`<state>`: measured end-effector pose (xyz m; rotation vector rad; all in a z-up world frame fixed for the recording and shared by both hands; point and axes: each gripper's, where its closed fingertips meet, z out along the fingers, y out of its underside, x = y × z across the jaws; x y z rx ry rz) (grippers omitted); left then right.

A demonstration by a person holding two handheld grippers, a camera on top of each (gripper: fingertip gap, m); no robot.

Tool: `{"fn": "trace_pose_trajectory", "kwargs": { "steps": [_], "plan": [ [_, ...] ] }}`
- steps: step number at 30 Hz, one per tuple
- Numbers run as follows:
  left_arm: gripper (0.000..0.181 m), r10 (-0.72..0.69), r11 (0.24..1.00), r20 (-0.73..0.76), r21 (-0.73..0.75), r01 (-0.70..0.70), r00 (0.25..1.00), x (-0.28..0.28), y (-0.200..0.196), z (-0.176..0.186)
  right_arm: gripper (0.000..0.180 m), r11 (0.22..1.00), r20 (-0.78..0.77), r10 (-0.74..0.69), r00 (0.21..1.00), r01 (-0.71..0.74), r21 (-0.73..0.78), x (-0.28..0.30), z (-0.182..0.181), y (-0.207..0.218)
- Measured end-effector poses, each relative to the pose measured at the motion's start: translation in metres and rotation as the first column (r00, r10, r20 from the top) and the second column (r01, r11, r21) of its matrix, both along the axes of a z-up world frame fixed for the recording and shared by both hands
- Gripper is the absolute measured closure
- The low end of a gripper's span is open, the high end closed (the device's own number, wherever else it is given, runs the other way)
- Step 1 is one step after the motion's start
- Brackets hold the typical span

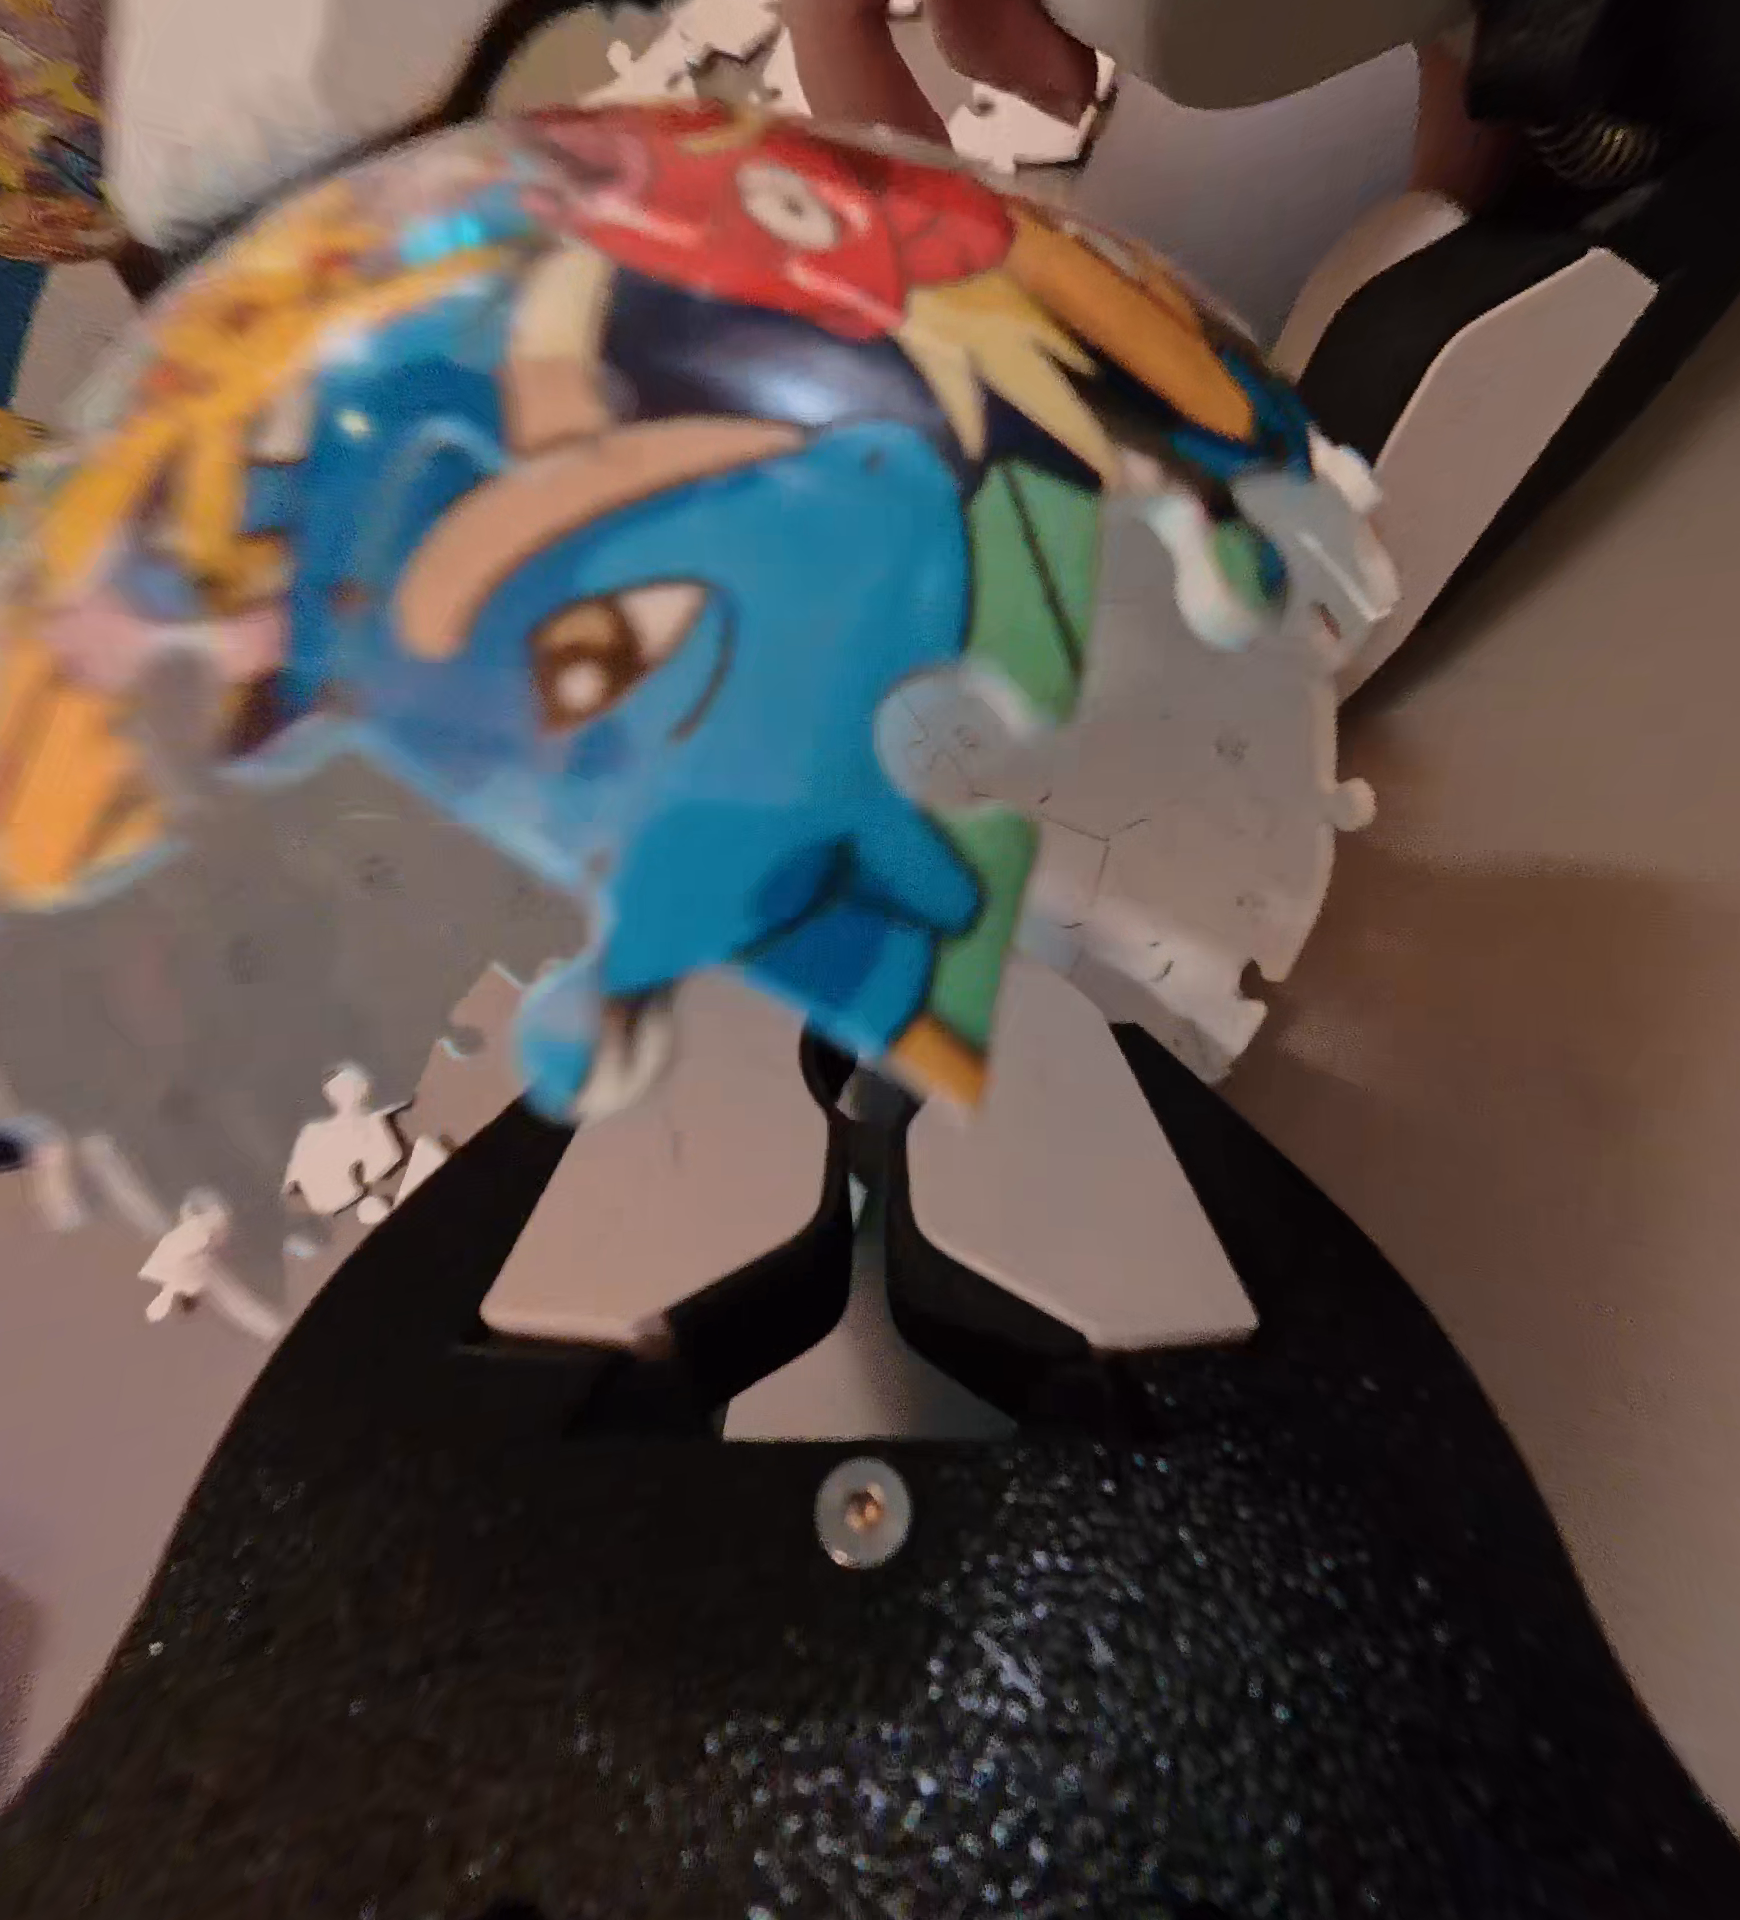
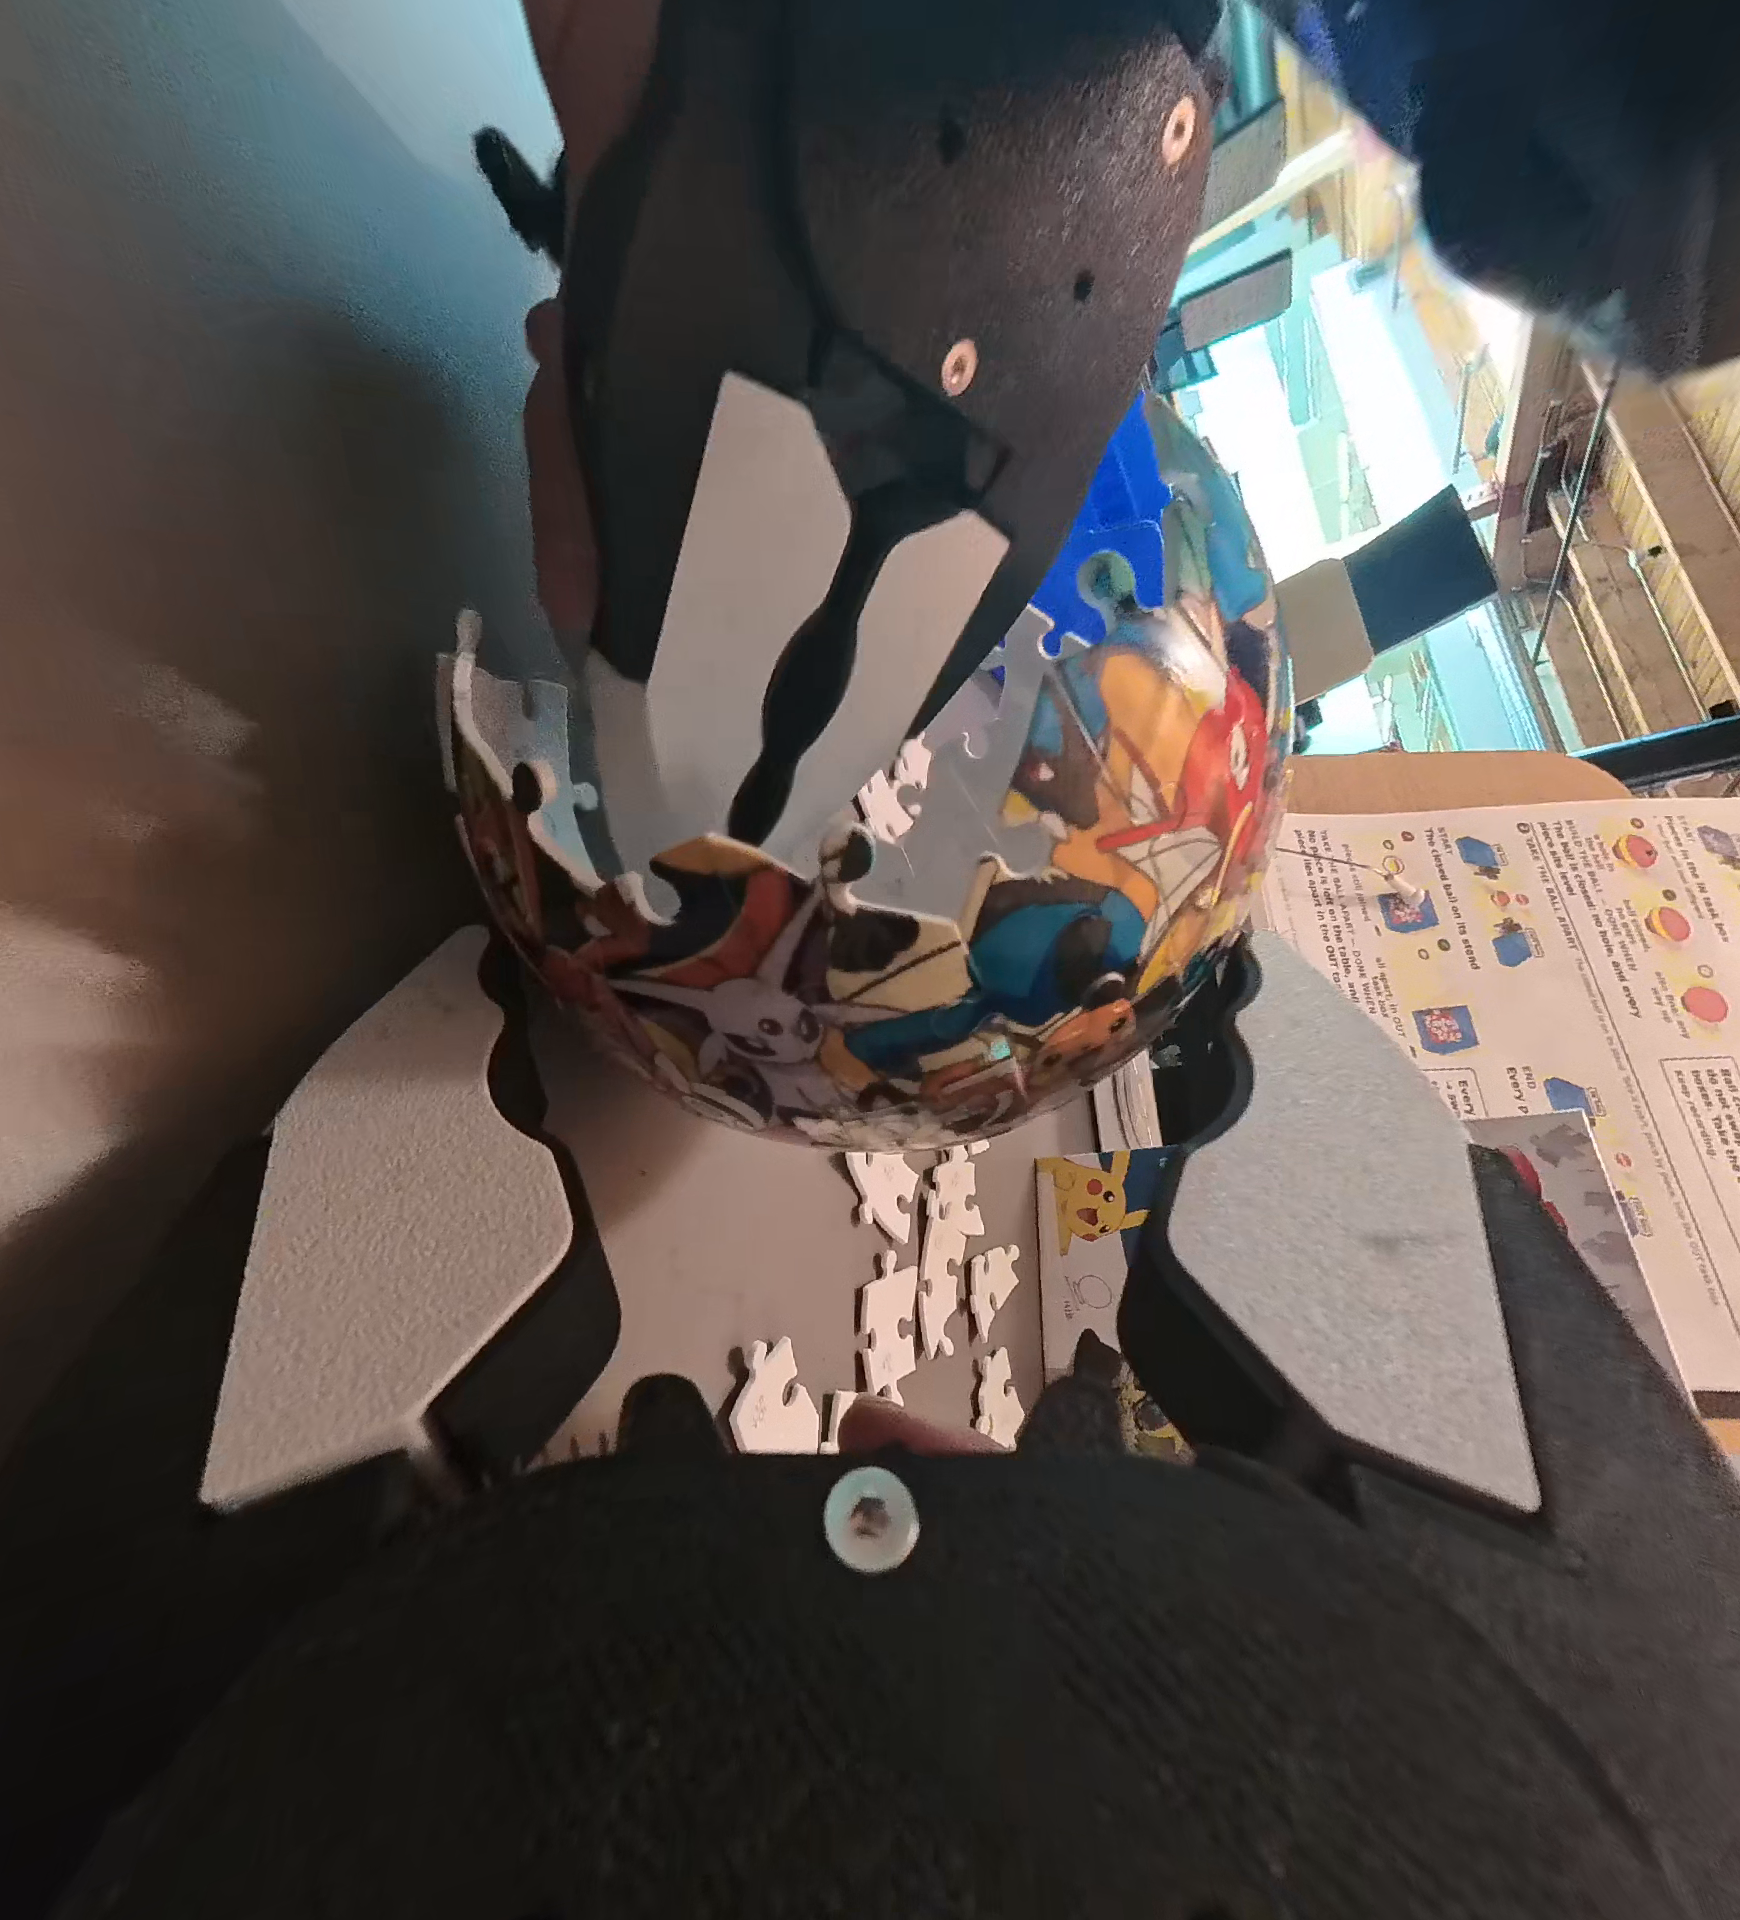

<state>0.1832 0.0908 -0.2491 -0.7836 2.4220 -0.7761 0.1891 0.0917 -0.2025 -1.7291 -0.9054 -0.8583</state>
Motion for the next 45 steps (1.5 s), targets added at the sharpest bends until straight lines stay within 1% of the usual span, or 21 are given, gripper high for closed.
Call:
{"fn": "trace_pose_trajectory", "kwargs": {
  "steps": [1,3,7,10,15,23,25,28,30,32,35,38,39,41,45],
  "plan": [
    [0.181,0.009,1.0,0.008,-0.007,-0.009,1.0,-0.001,0.002,0.004,0.056,1.0,0.002,0.0,1.0,0.0,0.0,0.0,0.0,0.0],
    [0.181,0.014,1.0,-0.004,0.003,-0.014,1.0,-0.004,0.007,0.006,0.056,1.0,0.004,0.001,1.0,-0.001,-0.001,0.0,0.0,0.0],
    [0.181,-0.032,0.997,-0.031,0.067,0.034,0.999,-0.011,0.012,-0.001,0.056,1.0,0.015,0.005,1.0,-0.005,-0.002,-0.001,0.001,0.001],
    [0.181,-0.054,0.996,-0.01,0.067,0.054,0.999,-0.008,0.007,0.001,0.056,1.0,0.019,0.011,1.0,-0.011,0.003,-0.002,0.001,0.002],
    [0.181,-0.085,0.988,-0.024,0.128,0.088,0.996,-0.008,0.004,-0.009,0.056,1.0,0.014,0.012,1.0,-0.012,0.004,-0.002,0.001,0.002],
    [0.181,-0.138,0.972,0.0,0.19,0.135,0.99,-0.008,0.004,-0.009,0.057,1.0,0.002,0.019,1.0,-0.019,0.007,-0.003,0.001,0.003],
    [0.181,-0.144,0.977,0.027,0.163,0.138,0.989,-0.009,0.002,-0.003,0.056,1.0,0.007,0.018,1.0,-0.018,0.007,-0.003,0.001,0.003],
    [0.181,-0.105,0.99,0.048,0.104,0.099,0.993,-0.015,0.009,0.01,0.056,1.0,0.005,0.014,1.0,-0.014,0.004,-0.001,0.001,0.002],
    [0.181,-0.074,0.994,0.042,0.084,0.07,0.996,-0.024,0.021,0.017,0.056,1.0,0.005,0.011,1.0,-0.012,0.001,0.0,0.001,0.001],
    [0.181,-0.01,0.999,0.048,0.052,0.007,0.999,-0.032,0.04,0.023,0.057,1.0,0.008,0.011,1.0,-0.011,-0.001,0.0,0.0,0.0],
    [0.18,0.141,0.99,0.074,-0.015,-0.14,0.987,-0.035,0.077,0.028,0.057,1.0,0.018,0.014,1.0,-0.014,-0.004,-0.002,0.001,0.0],
    [0.165,0.337,0.941,0.079,-0.052,-0.334,0.938,-0.029,0.118,0.03,0.058,1.0,0.041,0.017,0.999,-0.017,-0.007,-0.005,0.002,0.001],
    [0.16,0.376,0.926,0.078,-0.064,-0.371,0.923,-0.026,0.126,0.031,0.058,1.0,0.055,0.018,0.998,-0.018,-0.01,-0.006,0.002,0.001],
    [0.152,0.392,0.918,0.058,-0.088,-0.386,0.918,-0.017,0.131,0.029,0.058,1.0,0.08,0.017,0.997,-0.016,-0.014,-0.007,0.002,0.002],
    [0.145,0.381,0.923,0.016,-0.06,-0.38,0.924,0.01,0.147,0.02,0.057,1.0,0.084,0.009,0.996,-0.007,-0.015,-0.005,0.002,0.002]
  ]
}}
